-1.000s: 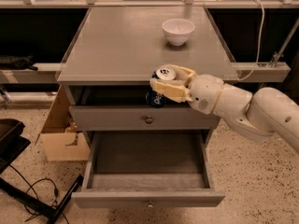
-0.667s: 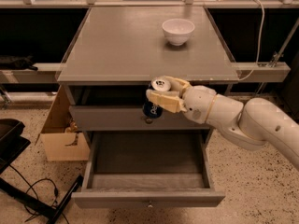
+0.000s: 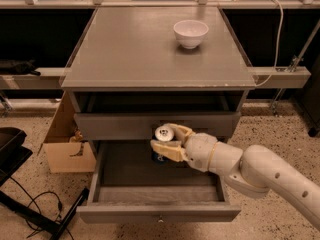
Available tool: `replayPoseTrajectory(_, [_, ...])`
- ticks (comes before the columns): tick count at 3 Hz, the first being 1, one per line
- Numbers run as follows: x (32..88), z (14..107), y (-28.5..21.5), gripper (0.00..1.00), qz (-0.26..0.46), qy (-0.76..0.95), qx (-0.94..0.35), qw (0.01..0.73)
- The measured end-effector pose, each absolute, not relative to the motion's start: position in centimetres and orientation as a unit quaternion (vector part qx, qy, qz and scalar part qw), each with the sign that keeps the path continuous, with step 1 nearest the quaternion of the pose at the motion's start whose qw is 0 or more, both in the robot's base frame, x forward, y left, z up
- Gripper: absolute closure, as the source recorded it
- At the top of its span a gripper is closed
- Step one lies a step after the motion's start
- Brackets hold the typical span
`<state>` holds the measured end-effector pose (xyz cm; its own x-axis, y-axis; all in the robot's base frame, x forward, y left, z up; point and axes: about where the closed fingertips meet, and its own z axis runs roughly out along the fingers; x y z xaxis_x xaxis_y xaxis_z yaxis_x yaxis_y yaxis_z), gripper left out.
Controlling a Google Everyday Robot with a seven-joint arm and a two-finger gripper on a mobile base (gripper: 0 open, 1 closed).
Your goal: Place pepsi can into middle drawer
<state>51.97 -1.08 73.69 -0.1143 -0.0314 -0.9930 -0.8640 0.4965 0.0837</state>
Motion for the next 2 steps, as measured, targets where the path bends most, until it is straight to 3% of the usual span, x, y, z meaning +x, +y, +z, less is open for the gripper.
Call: replayPoseTrajectory(2, [52.4, 63.6, 1.0, 1.0, 0.362, 0.647, -0.325, 0.587])
